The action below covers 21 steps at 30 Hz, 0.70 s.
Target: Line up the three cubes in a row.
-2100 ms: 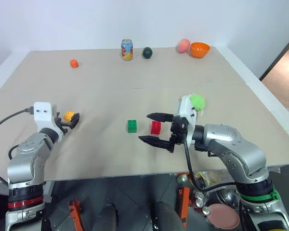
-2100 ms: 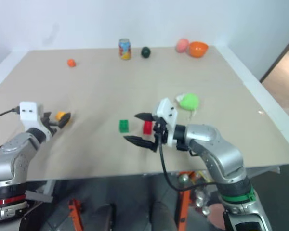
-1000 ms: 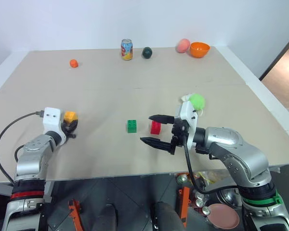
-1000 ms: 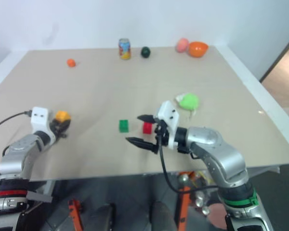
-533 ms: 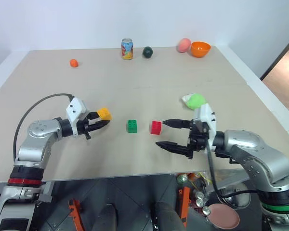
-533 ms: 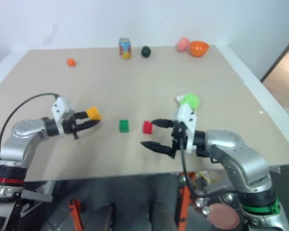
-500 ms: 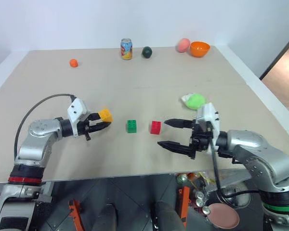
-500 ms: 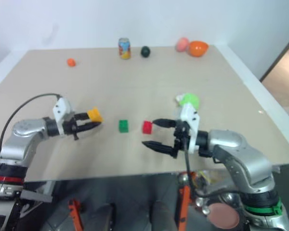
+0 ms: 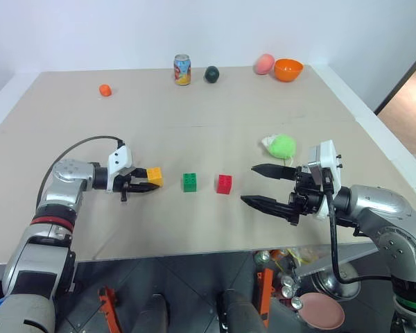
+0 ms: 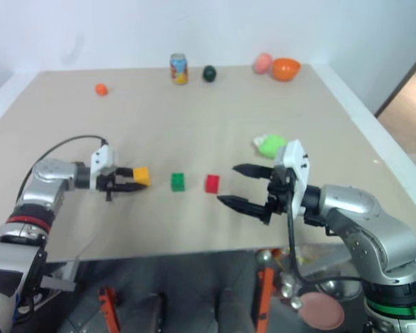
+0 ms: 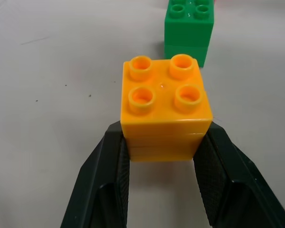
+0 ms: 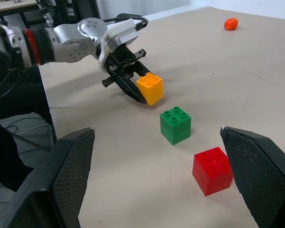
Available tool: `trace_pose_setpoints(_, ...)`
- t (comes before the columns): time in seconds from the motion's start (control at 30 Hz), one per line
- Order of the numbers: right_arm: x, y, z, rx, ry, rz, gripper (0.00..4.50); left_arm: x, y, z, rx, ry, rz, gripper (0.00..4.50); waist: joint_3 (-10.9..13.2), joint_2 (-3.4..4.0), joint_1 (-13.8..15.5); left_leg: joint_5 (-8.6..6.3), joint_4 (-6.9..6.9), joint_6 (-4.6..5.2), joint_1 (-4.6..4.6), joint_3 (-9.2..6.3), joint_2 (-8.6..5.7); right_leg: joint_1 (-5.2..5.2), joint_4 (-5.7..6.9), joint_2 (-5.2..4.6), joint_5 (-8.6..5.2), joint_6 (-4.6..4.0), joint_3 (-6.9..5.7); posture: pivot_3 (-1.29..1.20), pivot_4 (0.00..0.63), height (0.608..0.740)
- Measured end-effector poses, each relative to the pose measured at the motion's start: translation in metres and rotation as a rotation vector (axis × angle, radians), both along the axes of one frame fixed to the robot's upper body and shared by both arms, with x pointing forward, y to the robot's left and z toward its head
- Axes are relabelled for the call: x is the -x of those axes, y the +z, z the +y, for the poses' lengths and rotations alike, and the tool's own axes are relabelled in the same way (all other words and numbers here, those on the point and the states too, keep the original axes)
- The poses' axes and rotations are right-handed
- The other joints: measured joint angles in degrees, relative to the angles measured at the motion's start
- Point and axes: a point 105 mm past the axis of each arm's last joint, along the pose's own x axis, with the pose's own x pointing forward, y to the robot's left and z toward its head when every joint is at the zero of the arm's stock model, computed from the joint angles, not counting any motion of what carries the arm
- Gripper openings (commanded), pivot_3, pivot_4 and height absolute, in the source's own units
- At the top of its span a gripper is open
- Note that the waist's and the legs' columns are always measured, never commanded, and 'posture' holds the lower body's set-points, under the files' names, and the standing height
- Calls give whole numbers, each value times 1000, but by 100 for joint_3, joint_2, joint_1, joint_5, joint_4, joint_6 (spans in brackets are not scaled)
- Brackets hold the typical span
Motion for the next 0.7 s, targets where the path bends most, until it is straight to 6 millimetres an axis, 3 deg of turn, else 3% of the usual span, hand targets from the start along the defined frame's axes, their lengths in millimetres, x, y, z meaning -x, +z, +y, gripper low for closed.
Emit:
trace_pose_setpoints(0.17,1,0,0,6,-3,8,4360,3,-4,-9,14,-65,39,1313,0,0,-4,0,0,0,1,0,0,-1,1,1,1,-1,0,0,150,740)
trace_pose_setpoints(0.7,3,-1,-1,25,-5,12,4360,4,-16,-2,-20,-54,76,1313,0,0,-2,0,1,0,1,0,1,0,1,2,2,1,1,0,150,740)
